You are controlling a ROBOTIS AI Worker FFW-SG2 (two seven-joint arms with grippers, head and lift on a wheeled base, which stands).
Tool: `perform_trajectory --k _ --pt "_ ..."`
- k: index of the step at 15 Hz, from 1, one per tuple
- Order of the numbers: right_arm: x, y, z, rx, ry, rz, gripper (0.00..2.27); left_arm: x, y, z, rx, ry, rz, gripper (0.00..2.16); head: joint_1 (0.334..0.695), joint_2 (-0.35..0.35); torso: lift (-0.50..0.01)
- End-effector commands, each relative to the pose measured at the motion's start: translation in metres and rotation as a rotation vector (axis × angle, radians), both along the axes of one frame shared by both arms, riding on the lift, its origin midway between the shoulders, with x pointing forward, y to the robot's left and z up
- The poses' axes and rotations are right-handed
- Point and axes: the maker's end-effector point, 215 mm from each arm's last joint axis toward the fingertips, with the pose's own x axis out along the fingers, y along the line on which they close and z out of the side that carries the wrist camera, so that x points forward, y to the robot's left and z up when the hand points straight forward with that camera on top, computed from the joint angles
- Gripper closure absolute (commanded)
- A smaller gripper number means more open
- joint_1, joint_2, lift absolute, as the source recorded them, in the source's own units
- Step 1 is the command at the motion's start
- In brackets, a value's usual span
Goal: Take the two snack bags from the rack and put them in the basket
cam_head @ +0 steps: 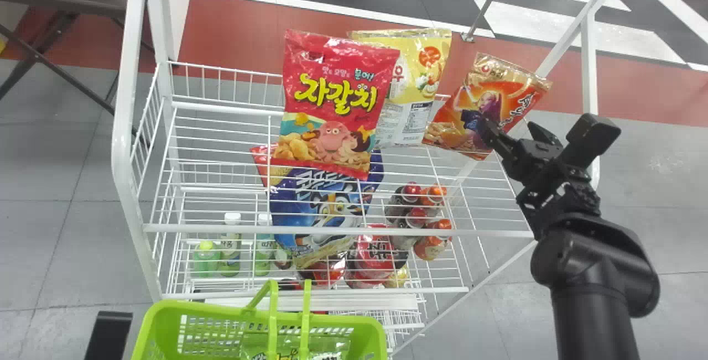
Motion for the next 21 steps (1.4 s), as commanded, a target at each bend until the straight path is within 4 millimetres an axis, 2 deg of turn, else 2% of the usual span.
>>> perform_trajectory --k 1,4,5,6,8,9,10,11,14,16,19,21 --pt "0.017 0.003 0.0 -0.003 -0.002 0.016 0.07 -0.001 -0.001 -0.003 0.004 0.01 0.001 1.48 0.695 -0.35 -0.008" --pt "0.031 0.008 0.0 -0.019 0.005 0.027 0.12 0.001 0.0 -0.006 0.005 0.016 0.002 1.48 0.695 -0.35 -0.008" --pt "0.035 0.008 -0.002 -0.028 0.011 0.024 0.31 0.002 0.0 -0.006 0.006 0.014 0.003 1.48 0.695 -0.35 -0.008" --pt "0.04 0.008 -0.003 -0.042 0.012 0.025 0.61 0.003 0.001 -0.007 0.007 0.016 0.004 1.48 0.695 -0.35 -0.008" --pt "0.043 0.009 -0.006 -0.046 0.028 0.037 1.41 0.003 0.001 -0.007 0.007 0.014 0.004 1.48 0.695 -0.35 -0.008" --pt "0.044 0.009 -0.006 -0.038 0.032 0.041 1.61 0.003 0.0 -0.007 0.006 0.016 0.003 1.48 0.695 -0.35 -0.008" --pt "0.045 0.009 -0.014 -0.011 0.048 0.043 1.92 0.003 0.001 -0.008 0.007 0.019 0.004 1.48 0.695 -0.35 -0.008" --pt "0.044 0.012 -0.015 -0.007 0.048 0.048 2.07 0.002 0.001 -0.009 0.008 0.022 0.005 1.48 0.695 -0.35 -0.008" --pt "0.033 0.017 -0.014 0.003 0.032 0.058 2.14 0.002 0.002 -0.01 0.015 0.022 0.007 1.48 0.695 -0.35 -0.008" --pt "0.016 0.019 -0.011 0.03 0.003 0.061 2.14 0.002 0.002 -0.009 0.015 0.017 0.007 1.48 0.695 -0.35 -0.008" --pt "-0.004 0.022 0.004 0.004 -0.038 0.057 2.14 0.003 0.002 -0.007 0.013 0.013 0.008 1.48 0.695 -0.35 -0.008" --pt "-0.015 0.024 0.021 -0.011 -0.065 0.06 2.14 0.003 0.001 -0.006 0.007 0.011 0.006 1.48 0.695 -0.35 -0.008"
